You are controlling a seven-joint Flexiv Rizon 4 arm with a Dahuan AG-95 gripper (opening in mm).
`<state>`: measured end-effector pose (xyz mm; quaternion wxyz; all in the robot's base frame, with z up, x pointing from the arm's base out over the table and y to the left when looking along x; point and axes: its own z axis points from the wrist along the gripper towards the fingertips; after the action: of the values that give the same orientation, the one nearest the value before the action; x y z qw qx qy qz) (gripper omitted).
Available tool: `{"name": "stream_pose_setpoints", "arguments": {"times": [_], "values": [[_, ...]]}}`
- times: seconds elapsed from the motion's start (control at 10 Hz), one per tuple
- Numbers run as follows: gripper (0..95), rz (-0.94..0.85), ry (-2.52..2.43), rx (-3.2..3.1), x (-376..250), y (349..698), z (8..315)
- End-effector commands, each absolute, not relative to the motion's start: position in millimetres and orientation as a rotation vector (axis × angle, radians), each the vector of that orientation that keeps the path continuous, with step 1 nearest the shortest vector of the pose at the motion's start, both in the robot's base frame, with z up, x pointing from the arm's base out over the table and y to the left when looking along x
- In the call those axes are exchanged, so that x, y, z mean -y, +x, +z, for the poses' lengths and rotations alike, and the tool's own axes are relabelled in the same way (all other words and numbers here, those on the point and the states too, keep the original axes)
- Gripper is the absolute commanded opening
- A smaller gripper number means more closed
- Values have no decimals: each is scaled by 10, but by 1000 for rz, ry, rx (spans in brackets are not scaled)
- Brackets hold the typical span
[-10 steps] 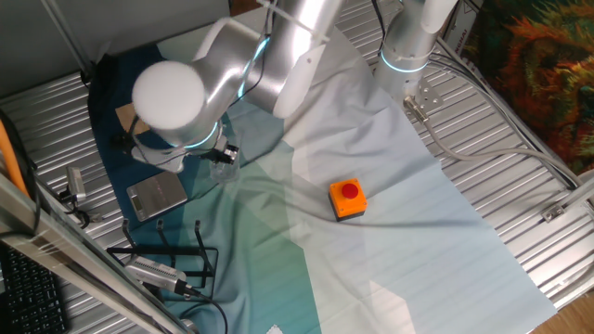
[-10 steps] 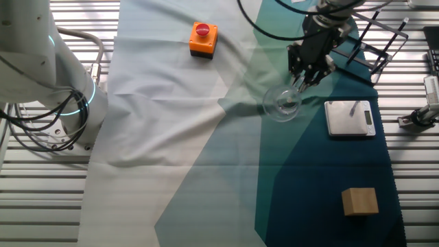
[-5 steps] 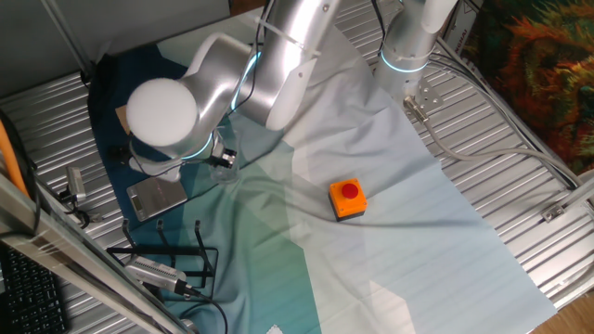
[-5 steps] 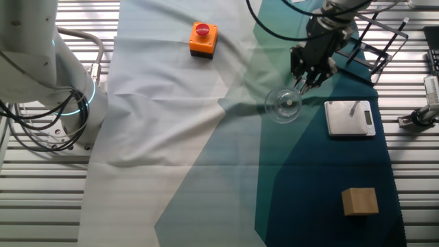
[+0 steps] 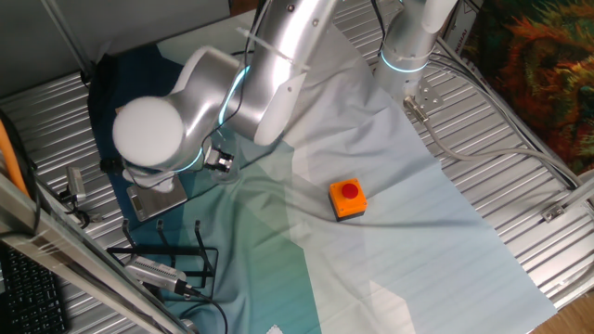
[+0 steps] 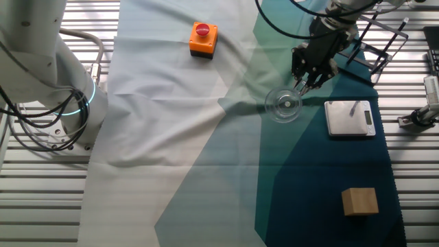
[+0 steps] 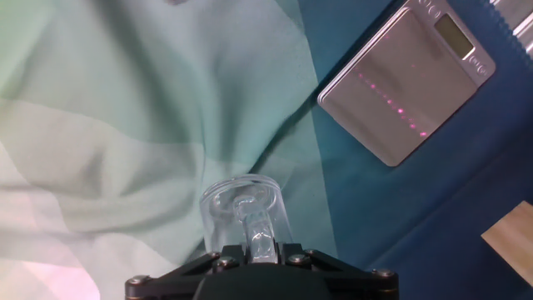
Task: Take the cup off the cup rack
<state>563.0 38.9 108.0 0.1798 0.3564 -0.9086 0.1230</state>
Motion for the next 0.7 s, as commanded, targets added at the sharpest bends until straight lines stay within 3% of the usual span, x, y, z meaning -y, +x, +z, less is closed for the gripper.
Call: {"name": "stream_pose_setpoints", "arguments": {"times": [0.1, 0.7], "values": [[0, 349, 1002, 2553, -383, 5621, 1081], [0, 341, 975, 2512, -390, 5632, 1092]]}}
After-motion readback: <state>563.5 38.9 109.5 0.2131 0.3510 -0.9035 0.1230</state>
